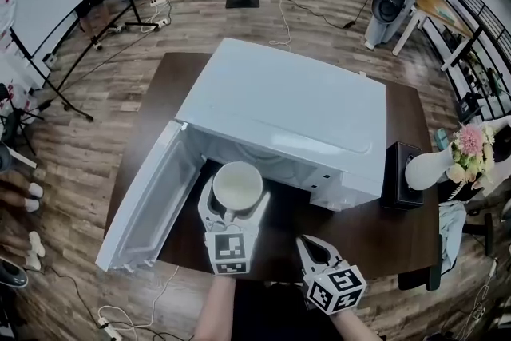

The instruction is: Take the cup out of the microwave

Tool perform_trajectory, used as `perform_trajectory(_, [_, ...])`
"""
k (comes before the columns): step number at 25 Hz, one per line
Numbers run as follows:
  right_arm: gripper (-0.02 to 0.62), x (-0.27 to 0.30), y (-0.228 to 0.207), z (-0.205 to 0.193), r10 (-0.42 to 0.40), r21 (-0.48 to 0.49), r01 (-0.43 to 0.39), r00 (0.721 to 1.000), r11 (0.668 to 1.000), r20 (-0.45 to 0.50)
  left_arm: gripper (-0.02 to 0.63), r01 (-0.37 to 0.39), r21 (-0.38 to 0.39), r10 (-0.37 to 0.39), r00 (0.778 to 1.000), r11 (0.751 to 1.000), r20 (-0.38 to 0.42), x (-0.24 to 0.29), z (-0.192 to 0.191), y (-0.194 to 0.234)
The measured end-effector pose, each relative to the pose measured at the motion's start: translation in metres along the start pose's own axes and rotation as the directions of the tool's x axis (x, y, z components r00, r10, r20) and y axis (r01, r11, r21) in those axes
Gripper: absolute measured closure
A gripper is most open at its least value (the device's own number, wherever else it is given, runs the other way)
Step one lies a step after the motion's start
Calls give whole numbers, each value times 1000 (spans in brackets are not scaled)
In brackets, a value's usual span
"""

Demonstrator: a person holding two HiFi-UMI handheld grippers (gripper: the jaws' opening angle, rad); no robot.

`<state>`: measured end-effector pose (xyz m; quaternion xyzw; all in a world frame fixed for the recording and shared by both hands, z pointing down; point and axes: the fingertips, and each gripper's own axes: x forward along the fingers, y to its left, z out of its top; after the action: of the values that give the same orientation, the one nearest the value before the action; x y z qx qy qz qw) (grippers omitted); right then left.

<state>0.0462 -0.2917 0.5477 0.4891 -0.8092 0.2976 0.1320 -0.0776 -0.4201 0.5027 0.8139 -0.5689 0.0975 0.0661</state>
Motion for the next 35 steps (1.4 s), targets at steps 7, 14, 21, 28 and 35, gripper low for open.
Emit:
perform_trajectory(7, [601, -21, 6, -1, 18, -2, -18, 1000, 1000, 16, 104, -48, -6, 48, 999, 999, -11, -38, 2, -6])
perform_trajectory(14, [601, -25, 15, 8, 54, -42, -52, 997, 998, 46, 104, -71, -13, 71, 997, 997, -21, -71, 6, -12])
perform_trajectory(21, [601, -18, 26, 26, 96, -80, -90, 992, 993, 78, 104, -82, -37, 81, 997, 996, -17, -103, 17, -7])
perform_trajectory(28, [601, -11, 31, 40, 119, -115, -108, 988, 988, 101, 104, -127, -44, 126, 992, 991, -27, -135, 23, 12])
perform_trajectory(35, [601, -24, 35, 64, 123, -163, -99, 982, 982, 145, 104, -154, -49, 153, 988, 987, -35, -162, 31, 21])
